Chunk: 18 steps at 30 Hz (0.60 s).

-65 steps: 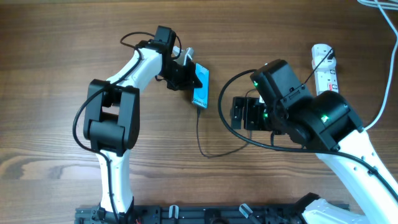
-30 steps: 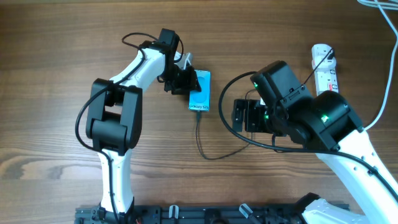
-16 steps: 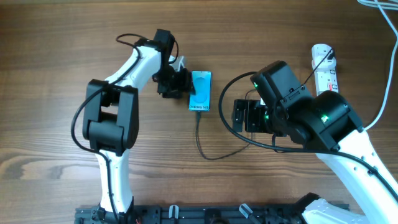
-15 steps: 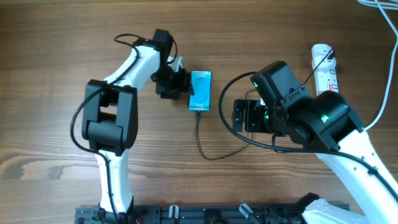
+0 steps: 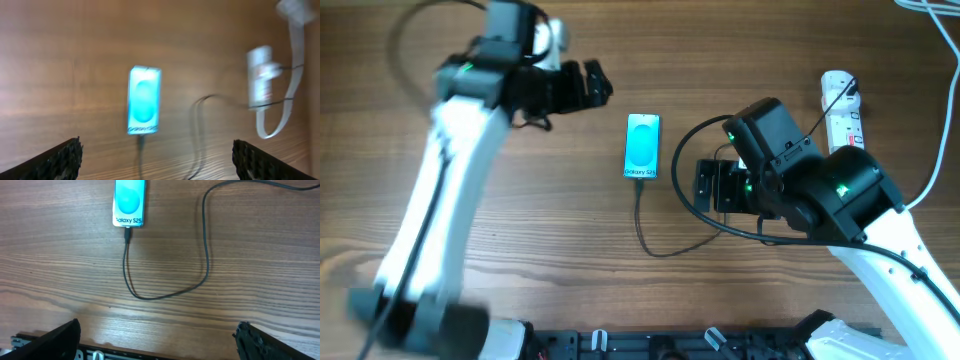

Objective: Plug charger to phone and switch on socket
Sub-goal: 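Open the left gripper and withdraw the left arm toward the lower left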

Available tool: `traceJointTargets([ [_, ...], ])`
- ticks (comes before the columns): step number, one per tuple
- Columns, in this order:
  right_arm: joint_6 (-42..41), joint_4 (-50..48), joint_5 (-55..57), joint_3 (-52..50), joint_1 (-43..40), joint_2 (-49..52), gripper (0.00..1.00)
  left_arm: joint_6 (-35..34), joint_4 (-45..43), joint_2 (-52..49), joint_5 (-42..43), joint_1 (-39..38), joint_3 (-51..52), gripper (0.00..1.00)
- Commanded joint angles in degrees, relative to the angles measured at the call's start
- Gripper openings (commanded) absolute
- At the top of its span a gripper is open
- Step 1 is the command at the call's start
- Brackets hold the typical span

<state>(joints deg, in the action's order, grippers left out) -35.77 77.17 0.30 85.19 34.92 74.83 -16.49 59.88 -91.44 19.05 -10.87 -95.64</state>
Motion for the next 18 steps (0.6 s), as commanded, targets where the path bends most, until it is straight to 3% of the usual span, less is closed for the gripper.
traceJointTargets([
  [1,-0.20,-1.20,1.99,-0.35,-0.13,0.72,1.00,-2.45,2.01,10.08,-5.44,-1.88,-0.68,1.00],
  [5,-0.24,-1.60,6.82,-0.35,-0.13,0.72,1.00,-2.89,7.26,17.11,-10.82,-6.27,2.34,1.00],
  [10,0.04,-2.05,8.26,-0.04,-1.62,0.72,1.00,-10.01,5.97,27.23,-18.93,-14.01,14.19,1.00],
  [14,6.49,-2.01,1.95,1.22,-7.13,0.72,1.00,-15.37,3.30,35.12,-24.96,-18.78,24.15,1.00],
  [18,9.84,-0.79,-0.44,3.50,-16.31,0.72,1.00,-16.15,2.95,40.41,-25.77,-19.82,30.08,1.00],
])
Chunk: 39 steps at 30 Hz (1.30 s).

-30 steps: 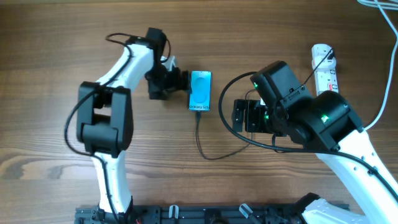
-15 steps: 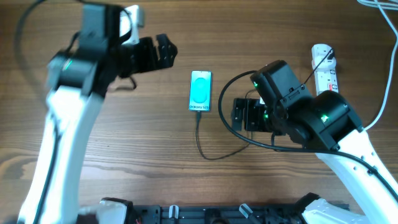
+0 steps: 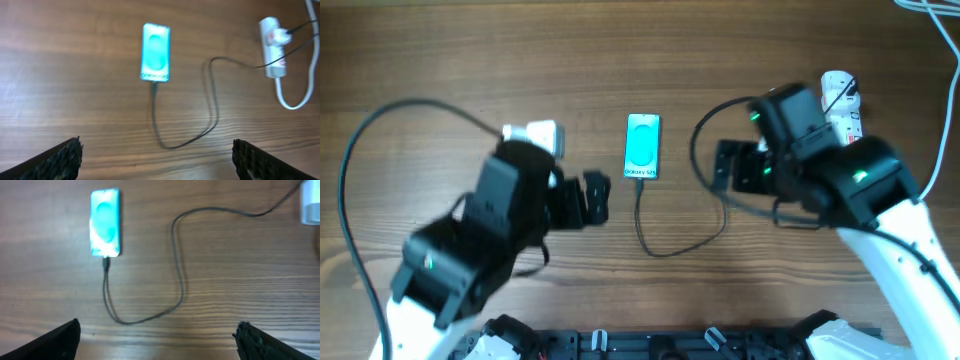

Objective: Plug charger to phone and switch on socket
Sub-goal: 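Open the left gripper and withdraw the left arm toward the lower left, then move the right gripper over the white power strip's switch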

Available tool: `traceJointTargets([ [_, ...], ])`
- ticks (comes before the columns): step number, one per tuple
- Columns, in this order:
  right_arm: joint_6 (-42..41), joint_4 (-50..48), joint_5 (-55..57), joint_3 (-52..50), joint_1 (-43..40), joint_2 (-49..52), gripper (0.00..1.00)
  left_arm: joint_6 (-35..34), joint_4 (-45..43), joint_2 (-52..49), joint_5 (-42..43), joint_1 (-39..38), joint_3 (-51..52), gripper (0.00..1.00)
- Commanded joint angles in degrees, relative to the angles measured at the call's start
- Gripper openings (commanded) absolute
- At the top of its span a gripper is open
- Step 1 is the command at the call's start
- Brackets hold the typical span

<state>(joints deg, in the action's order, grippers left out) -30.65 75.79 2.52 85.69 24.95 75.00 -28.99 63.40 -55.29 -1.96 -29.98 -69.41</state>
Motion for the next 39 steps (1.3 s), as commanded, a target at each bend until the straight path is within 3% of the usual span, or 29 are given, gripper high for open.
traceJointTargets([
  [1,5.44,0.76,-2.64,3.61,-8.85,0.55,1.00,-3.65,-0.50,4.98,-4.79,-0.72,4.52,1.00],
  [7,6.47,-5.31,5.44,4.57,-23.47,1.05,1.00,-3.65,0.33,5.16,-4.76,-0.72,4.81,1.00],
  [16,4.68,-15.15,19.12,2.32,-36.02,10.62,1.00,-3.63,0.39,3.76,-4.76,-0.72,4.81,1.00],
  [22,4.55,-16.98,16.83,2.32,-42.75,18.67,1.00,-3.65,0.50,3.30,-4.76,-0.72,4.81,1.00],
  [30,10.84,-21.62,1.81,2.32,-49.86,26.12,1.00,-3.65,0.50,3.30,-4.76,-0.72,4.81,1.00],
  [39,11.08,-25.99,4.46,2.29,-50.45,33.57,1.00,-3.65,0.50,3.30,-4.76,-0.72,4.81,1.00],
])
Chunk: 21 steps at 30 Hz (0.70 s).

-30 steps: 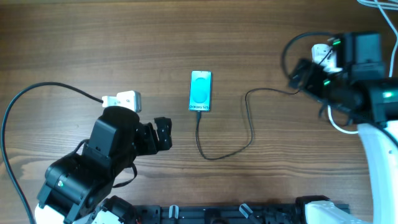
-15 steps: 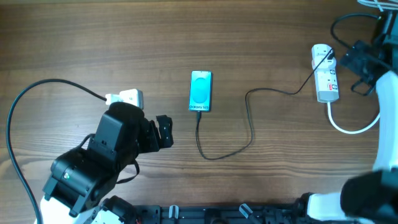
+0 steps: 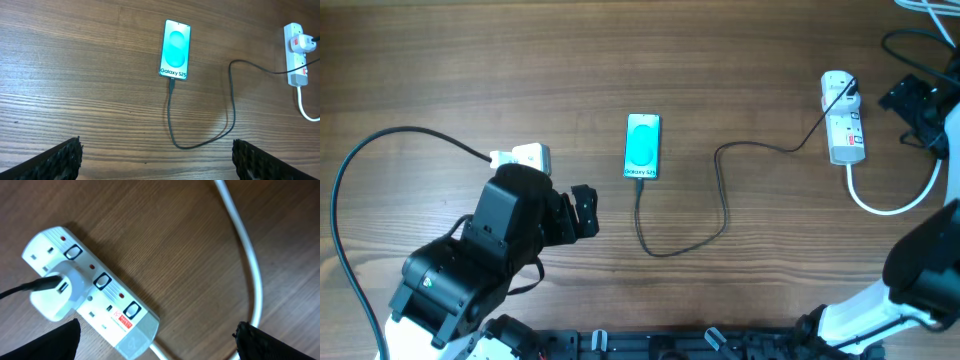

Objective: Plug charger to phone and switch on socket
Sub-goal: 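Move the right gripper over the white power strip's switch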

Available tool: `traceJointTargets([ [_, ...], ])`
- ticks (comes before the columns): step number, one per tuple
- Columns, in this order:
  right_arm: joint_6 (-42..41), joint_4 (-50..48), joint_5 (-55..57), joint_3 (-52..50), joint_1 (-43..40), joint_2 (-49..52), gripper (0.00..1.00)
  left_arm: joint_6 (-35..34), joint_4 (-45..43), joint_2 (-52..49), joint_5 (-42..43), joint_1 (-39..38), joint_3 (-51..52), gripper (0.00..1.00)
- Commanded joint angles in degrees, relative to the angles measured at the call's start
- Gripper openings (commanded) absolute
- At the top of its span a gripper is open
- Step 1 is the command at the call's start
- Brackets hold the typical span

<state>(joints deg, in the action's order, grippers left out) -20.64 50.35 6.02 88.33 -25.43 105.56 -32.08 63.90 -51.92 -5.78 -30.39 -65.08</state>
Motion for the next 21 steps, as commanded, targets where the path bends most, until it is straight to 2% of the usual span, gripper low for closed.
traceJointTargets([
  [1,1.01,-0.59,1.75,-0.35,-0.07,3.56,0.99,-0.57,0.00,-0.07,-0.94,-0.31,0.48,1.00],
  [11,1.18,-4.28,2.27,-0.35,-0.31,10.91,1.00,-0.57,0.00,-0.07,-0.94,-0.31,0.48,1.00],
  [21,3.89,-8.33,0.85,-0.72,-0.33,13.20,1.00,-0.57,0.00,-0.07,-0.94,-0.31,0.48,1.00],
])
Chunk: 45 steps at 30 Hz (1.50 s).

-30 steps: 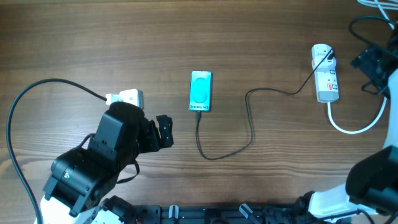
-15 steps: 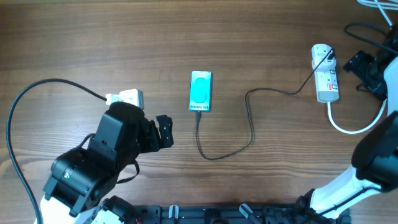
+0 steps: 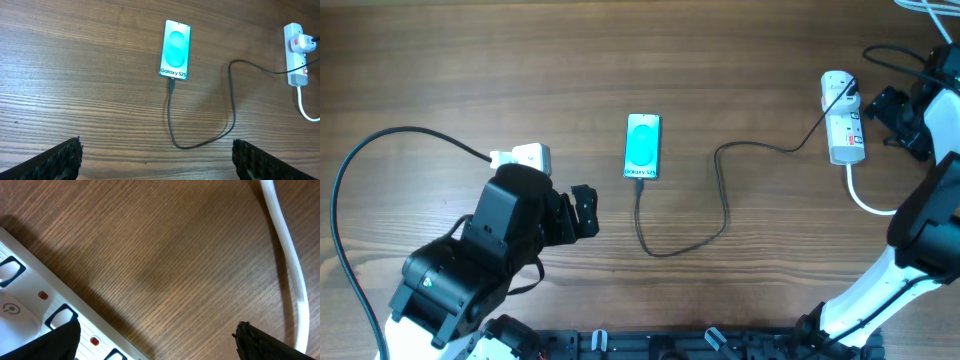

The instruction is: Plug charger to phone and switch on socket

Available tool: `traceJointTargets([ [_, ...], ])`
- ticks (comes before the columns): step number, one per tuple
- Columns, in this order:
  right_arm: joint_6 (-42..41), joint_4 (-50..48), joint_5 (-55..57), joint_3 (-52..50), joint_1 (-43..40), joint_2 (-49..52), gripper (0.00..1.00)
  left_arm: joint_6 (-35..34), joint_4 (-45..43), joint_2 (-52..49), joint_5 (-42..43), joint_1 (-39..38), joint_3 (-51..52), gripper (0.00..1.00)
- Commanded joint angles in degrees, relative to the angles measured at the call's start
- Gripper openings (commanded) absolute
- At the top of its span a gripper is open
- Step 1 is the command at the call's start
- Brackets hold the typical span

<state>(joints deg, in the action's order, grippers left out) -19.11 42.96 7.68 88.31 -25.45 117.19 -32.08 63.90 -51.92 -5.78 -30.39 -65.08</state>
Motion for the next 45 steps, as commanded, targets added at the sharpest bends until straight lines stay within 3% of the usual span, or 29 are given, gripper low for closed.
traceJointTargets([
  [1,2.54,-1.25,-1.03,-0.70,-0.31,1.97,1.00,-0.57,0.00,-0.07,-0.94,-0.31,0.48,1.00],
  [21,2.69,-5.03,-7.23,-0.70,-0.55,6.36,1.00,-0.57,0.00,-0.07,-0.94,-0.31,0.48,1.00],
  [27,5.62,-5.88,-13.51,-0.70,-0.55,6.36,1.00,-0.57,0.00,-0.07,-0.94,-0.31,0.48,1.00],
  [45,5.57,-4.46,-13.60,-0.70,-0.55,6.38,1.00,-0.57,0.00,-0.07,-0.94,-0.31,0.48,1.00],
])
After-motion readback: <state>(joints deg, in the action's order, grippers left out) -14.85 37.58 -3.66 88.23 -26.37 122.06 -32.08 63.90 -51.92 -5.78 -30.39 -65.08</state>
